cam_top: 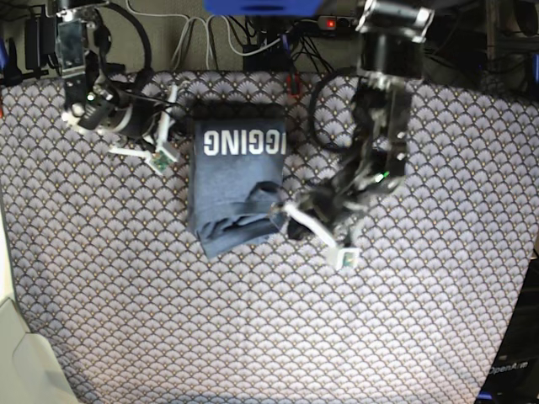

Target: Fold the T-shirt properly

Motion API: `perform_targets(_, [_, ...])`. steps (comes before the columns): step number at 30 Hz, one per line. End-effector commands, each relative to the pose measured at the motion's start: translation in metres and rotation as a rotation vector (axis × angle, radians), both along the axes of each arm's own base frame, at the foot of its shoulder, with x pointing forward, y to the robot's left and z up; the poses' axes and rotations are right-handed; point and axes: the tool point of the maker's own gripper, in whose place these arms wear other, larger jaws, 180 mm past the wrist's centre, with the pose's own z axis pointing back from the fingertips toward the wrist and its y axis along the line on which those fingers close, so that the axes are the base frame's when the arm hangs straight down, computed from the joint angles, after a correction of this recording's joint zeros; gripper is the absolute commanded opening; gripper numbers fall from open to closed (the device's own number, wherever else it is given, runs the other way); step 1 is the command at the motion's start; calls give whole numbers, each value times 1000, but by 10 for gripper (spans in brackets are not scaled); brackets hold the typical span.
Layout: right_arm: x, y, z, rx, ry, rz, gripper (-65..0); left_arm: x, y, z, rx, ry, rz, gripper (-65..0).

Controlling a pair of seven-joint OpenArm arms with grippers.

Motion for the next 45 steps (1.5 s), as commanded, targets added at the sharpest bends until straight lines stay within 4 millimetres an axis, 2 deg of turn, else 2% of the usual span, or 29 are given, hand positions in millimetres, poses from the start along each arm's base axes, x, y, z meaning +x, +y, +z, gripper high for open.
perform_targets(1, [8,-8,14,5,-52,-18,-650,-8,13,7,23,-35,10,-647])
perform_targets(4, [11,-28,26,-15,-91,-76,-650,-46,42,-2,109,-24,-6,-647])
perform_targets(6, [14,-37,37,-28,-124,-95,-650,-71,54,-7,152,-6,-25,-647])
perform_targets(8, [8,-48,40,-46,-128,-123,-650,-99,64,-14,185,27,-39,-647])
perform_targets(12, [-4,-54,42,-61,-123,-132,-650,-129,83,-13,206,57,-2,-647])
perform_targets(17, [-31,-53,29,-64,-58,-127,-650,-157,83,-15,205,93,-5,-647])
perform_targets(20, [-51,-52,25,-50,-37,-130,-650,-188,79,-24,197,157,-16,-647])
perform_targets(23, [-66,-59,30,-36,-52,-160,-650,-215,77,-34,195,223,-28,-647])
perform_targets(26, [-89,-70,26,-47,-17,-189,-650,-243,77,-45,197,290,-38,-647])
perform_targets(30, [-121,-87,19,-73,49,-229,-650,-269,82,-54,207,354,-38,-647])
perform_targets(34, [-155,-88,10,-55,113,-267,-650,-303,88,-74,255,451,-56,-647])
perform_targets(37, [-179,-90,-4,-27,167,-302,-650,-329,98,-94,308,528,-72,-647])
perform_targets(39, [-195,-96,-20,1,208,-350,-650,-350,104,-113,321,606,-67,-647])
perform_targets(41, [-218,-105,-46,37,266,-427,-650,-365,106,-134,311,668,-42,-647])
perform_targets(43, [-229,-113,-72,86,288,-517,-650,-374,110,-152,304,688,-10,-647])
perform_targets(45, [-245,-116,-100,134,324,-605,-650,-384,105,-168,288,695,8,-647])
